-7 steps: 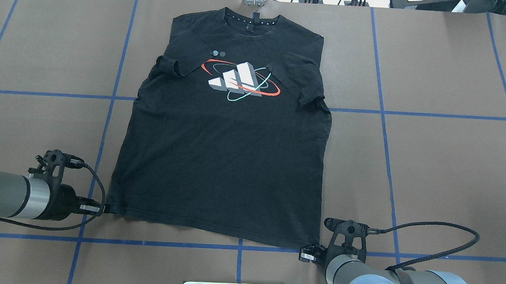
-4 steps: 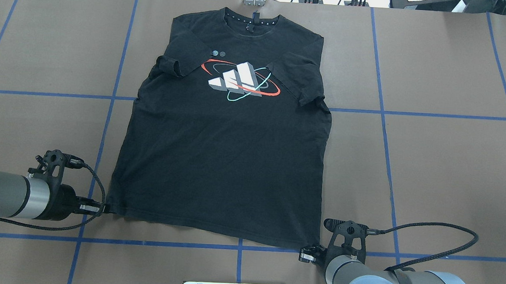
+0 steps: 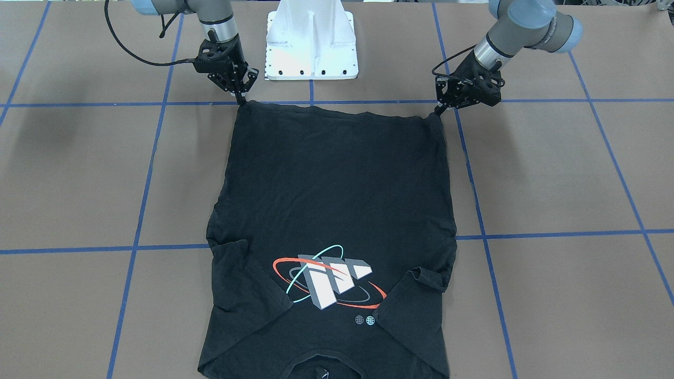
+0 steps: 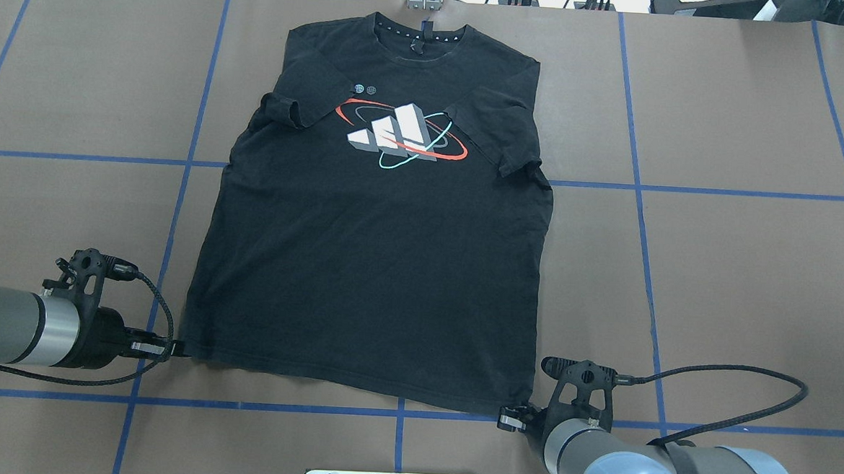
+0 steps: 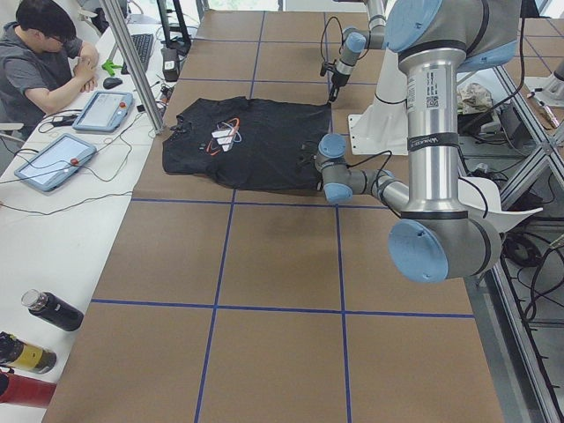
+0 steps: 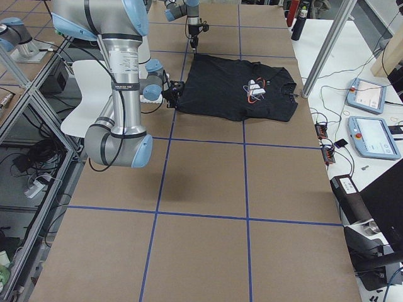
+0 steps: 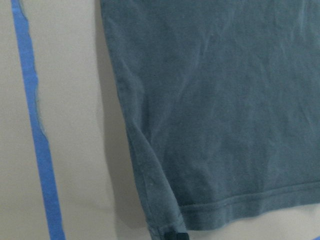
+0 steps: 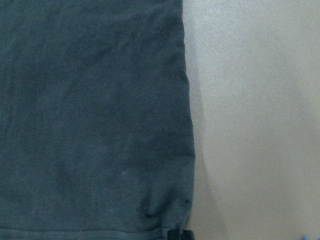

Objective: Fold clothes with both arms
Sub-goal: 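Lift the hem with both grippers and fold it toward the collar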

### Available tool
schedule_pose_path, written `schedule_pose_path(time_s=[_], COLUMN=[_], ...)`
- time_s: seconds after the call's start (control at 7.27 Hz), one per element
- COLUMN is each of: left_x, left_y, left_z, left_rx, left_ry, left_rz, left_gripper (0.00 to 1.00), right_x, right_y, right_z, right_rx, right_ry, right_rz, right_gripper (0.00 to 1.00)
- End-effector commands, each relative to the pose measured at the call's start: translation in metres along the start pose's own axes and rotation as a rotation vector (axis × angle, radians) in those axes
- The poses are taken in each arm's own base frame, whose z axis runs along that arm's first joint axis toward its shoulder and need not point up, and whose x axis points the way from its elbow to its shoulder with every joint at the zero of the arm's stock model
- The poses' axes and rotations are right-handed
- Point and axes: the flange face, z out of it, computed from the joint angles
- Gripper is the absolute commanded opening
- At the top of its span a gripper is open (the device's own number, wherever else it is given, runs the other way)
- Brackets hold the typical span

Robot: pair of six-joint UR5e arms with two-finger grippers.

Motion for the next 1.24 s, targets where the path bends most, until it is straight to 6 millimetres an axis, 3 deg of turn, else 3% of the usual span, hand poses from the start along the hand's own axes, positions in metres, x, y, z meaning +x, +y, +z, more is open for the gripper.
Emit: schedule_pose_path(time_s=[0.0,0.14,0.41,0.55,0.83,0.96,1.1], left_x=[0.028,0.046,0.089,0.100,0.120,0.126,0.126], left_y=[0.002,-0.005,-0.002,0.005,0.018,0.023,0.023], left_z=[-0.029,-0.053,-0.108,-0.130,-0.167,-0.180,-0.180], left_rx=[-0.082,-0.095,-0.198,-0.257,-0.331,-0.352,-0.350], left_ry=[0.074,0.073,0.139,0.196,0.288,0.314,0.309], left_rz=[0.006,-0.004,-0.004,0.009,0.050,0.063,0.054], left_gripper=[0.00,0.00,0.00,0.00,0.00,0.00,0.00], right_x=[-0.004,-0.003,0.002,0.013,0.029,0.026,0.025], right_y=[-0.042,-0.063,-0.087,-0.086,-0.066,-0.055,-0.055], right_z=[-0.036,-0.059,-0.116,-0.150,-0.204,-0.223,-0.223], right_rx=[-0.044,-0.091,-0.258,-0.366,-0.504,-0.538,-0.536], right_ry=[-0.044,-0.075,-0.150,-0.183,-0.229,-0.263,-0.265], right_rz=[0.063,0.090,0.097,0.092,0.042,0.016,0.016], right_gripper=[0.00,0.00,0.00,0.00,0.00,0.00,0.00])
